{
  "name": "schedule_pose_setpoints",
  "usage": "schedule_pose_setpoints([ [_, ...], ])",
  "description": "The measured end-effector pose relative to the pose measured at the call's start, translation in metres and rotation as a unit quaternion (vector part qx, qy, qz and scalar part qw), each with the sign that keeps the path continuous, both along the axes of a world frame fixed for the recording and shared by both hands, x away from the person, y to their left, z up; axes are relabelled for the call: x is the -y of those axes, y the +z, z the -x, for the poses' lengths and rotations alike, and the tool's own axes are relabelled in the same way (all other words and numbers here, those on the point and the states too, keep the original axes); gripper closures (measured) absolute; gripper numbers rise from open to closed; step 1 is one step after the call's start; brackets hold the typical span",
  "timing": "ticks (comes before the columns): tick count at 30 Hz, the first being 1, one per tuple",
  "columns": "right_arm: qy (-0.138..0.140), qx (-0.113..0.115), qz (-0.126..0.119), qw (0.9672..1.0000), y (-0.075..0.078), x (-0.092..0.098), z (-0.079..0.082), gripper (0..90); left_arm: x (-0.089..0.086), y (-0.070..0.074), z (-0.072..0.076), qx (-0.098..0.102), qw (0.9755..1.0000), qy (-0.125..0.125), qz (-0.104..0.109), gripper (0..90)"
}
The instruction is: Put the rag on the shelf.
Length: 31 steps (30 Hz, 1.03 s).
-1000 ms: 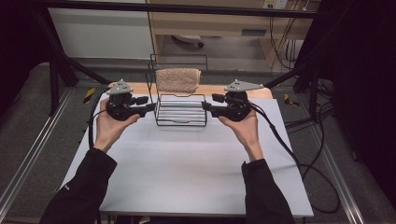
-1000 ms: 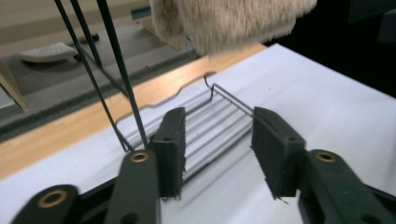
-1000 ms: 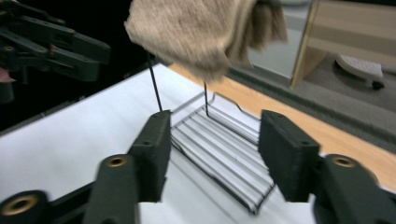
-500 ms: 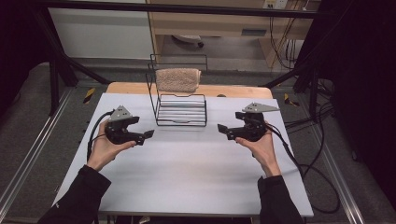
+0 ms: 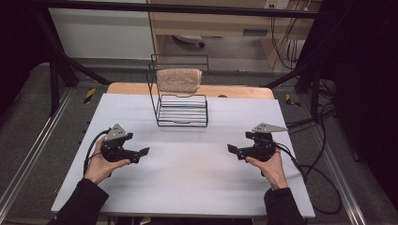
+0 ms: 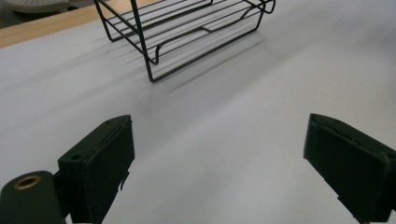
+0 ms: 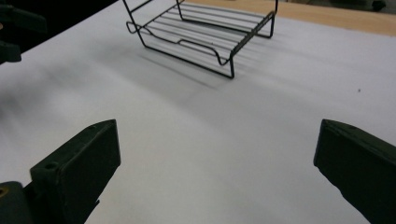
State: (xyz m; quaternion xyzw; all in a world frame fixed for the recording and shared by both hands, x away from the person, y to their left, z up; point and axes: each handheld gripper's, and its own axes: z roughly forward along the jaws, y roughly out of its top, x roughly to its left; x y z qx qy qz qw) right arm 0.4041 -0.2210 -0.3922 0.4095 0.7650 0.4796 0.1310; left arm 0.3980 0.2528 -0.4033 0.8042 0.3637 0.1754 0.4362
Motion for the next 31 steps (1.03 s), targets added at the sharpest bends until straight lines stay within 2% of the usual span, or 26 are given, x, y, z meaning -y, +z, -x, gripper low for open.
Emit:
schedule_pose_setpoints([
  [7,0.001,-0.022,0.005,0.9997,-0.023,0.014,0.013,0.9,-0.009,-0.018,0.012,-0.005,1.0000,0.002,0.000,8.8],
  [13,-0.003,-0.030,0.002,0.9996,-0.037,0.029,0.022,0.6,-0.016,-0.027,0.021,-0.006,1.0000,0.005,0.002,8.9],
  [19,0.004,-0.029,-0.001,0.9996,-0.046,0.040,0.030,0.6,-0.022,-0.034,0.028,-0.004,1.0000,0.000,0.001,8.9],
  [23,0.008,-0.031,0.004,0.9995,-0.053,0.044,0.036,0.6,-0.023,-0.039,0.033,-0.009,0.9999,-0.003,-0.011,8.9],
  [31,0.009,-0.029,0.005,0.9995,-0.056,0.048,0.040,0.6,-0.025,-0.044,0.033,-0.014,0.9998,-0.003,-0.013,8.9],
])
